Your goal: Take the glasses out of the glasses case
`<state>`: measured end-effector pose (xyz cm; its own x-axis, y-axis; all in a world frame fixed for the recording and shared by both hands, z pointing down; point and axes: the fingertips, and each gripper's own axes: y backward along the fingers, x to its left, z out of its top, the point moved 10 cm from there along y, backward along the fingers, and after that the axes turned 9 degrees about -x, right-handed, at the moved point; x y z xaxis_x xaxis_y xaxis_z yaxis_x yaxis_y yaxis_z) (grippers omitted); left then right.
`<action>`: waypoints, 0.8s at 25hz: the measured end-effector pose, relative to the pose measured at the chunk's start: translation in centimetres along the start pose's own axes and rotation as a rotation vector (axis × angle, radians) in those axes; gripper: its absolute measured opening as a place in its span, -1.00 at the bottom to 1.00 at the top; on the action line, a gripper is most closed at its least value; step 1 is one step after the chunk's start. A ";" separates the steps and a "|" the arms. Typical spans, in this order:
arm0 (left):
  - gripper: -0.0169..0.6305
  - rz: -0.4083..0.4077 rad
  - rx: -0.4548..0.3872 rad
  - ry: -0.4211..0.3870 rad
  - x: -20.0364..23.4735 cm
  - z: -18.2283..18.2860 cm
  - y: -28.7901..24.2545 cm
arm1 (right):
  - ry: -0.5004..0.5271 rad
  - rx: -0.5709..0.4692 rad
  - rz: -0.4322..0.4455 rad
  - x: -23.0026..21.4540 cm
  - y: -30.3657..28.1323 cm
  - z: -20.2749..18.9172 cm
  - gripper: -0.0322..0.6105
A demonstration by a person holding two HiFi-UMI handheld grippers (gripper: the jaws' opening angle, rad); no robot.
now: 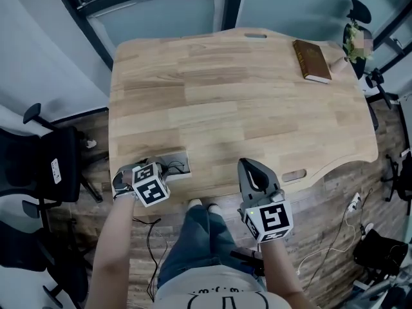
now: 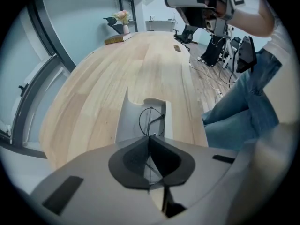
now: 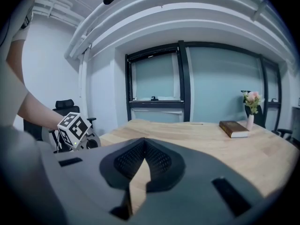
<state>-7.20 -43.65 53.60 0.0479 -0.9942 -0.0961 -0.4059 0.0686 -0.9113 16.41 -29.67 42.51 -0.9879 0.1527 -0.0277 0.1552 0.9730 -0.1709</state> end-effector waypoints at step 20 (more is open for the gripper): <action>-0.88 0.483 -0.191 0.157 -4.3 1.9 10.0 | 0.068 -0.148 0.152 1.1 2.5 4.2 -0.87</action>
<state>-9.71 -38.58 44.14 -0.3161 -0.8547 -0.4118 -0.5074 0.5190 -0.6879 15.75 -27.84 37.93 -0.9516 0.3063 0.0255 0.3058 0.9518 -0.0228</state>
